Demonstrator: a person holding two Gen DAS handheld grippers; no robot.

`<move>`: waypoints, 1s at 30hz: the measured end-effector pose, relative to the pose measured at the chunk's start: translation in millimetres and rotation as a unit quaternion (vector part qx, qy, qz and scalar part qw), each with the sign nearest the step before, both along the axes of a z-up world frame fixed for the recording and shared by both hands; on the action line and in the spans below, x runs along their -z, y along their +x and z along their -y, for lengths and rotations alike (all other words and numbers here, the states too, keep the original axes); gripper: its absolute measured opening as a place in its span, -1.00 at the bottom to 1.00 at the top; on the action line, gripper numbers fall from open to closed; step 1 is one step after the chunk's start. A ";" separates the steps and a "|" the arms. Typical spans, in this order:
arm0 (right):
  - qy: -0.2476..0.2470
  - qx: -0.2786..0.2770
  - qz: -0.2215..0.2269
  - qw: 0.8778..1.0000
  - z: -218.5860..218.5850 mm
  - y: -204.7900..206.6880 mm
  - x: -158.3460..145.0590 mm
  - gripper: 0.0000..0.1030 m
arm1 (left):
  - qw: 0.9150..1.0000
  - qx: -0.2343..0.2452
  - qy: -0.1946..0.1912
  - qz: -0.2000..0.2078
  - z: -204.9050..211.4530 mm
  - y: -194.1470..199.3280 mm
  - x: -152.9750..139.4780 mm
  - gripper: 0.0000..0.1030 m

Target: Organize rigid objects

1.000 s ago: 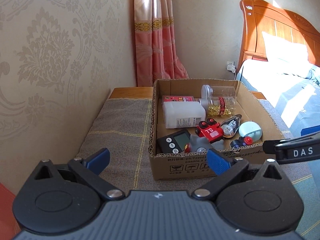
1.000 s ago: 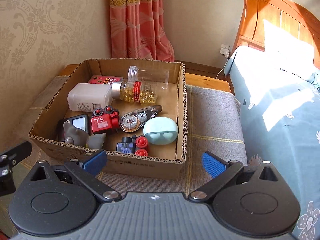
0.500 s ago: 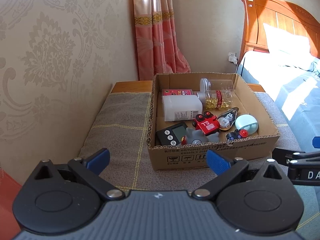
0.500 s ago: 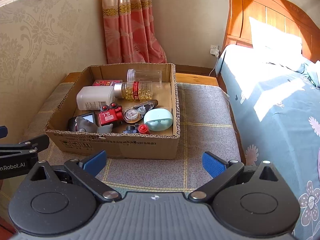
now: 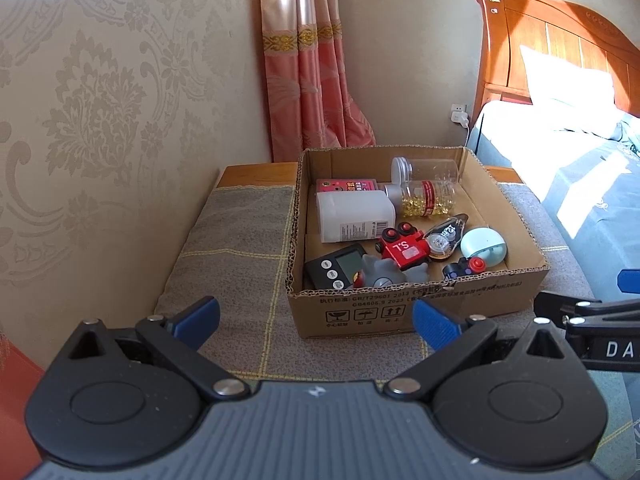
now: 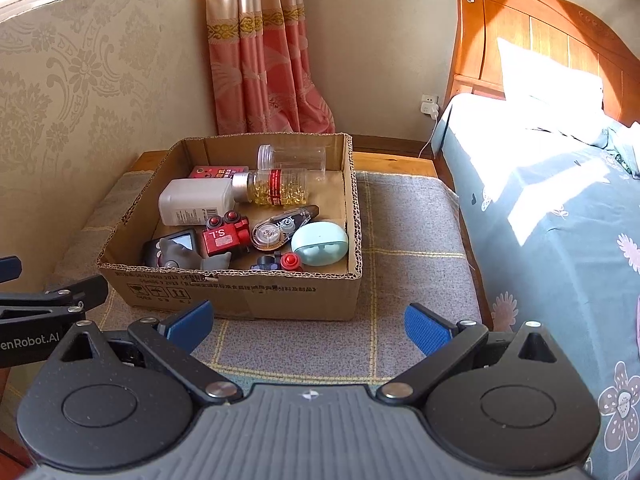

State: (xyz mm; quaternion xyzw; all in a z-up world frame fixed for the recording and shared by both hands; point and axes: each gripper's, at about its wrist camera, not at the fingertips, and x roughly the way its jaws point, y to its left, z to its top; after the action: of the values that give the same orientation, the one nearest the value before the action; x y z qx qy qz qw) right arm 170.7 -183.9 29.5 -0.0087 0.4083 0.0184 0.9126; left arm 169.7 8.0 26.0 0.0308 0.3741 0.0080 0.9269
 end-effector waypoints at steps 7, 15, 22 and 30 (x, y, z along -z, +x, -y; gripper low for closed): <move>0.001 -0.001 0.001 1.000 0.3 -0.2 -0.1 1.00 | 1.000 0.001 -0.001 -0.003 0.9 0.0 0.4 0.99; 0.003 0.001 0.005 1.000 0.5 -1.1 -1.5 1.00 | 1.000 0.002 -0.001 0.000 1.5 -0.6 -1.7 0.99; 0.002 0.001 0.006 1.000 0.1 -1.6 -1.8 1.00 | 1.000 0.003 -0.001 -0.001 1.7 -1.1 -1.8 0.99; 0.002 0.002 0.006 1.000 0.9 -1.2 -1.3 1.00 | 1.000 0.003 0.000 -0.002 2.9 -1.7 -1.5 0.99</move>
State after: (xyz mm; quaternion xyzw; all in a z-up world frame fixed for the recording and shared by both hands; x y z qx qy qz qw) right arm 169.6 -184.9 30.8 -0.0057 0.4033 0.0172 0.9149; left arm 168.1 5.1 27.4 0.0323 0.3760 0.0048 0.9261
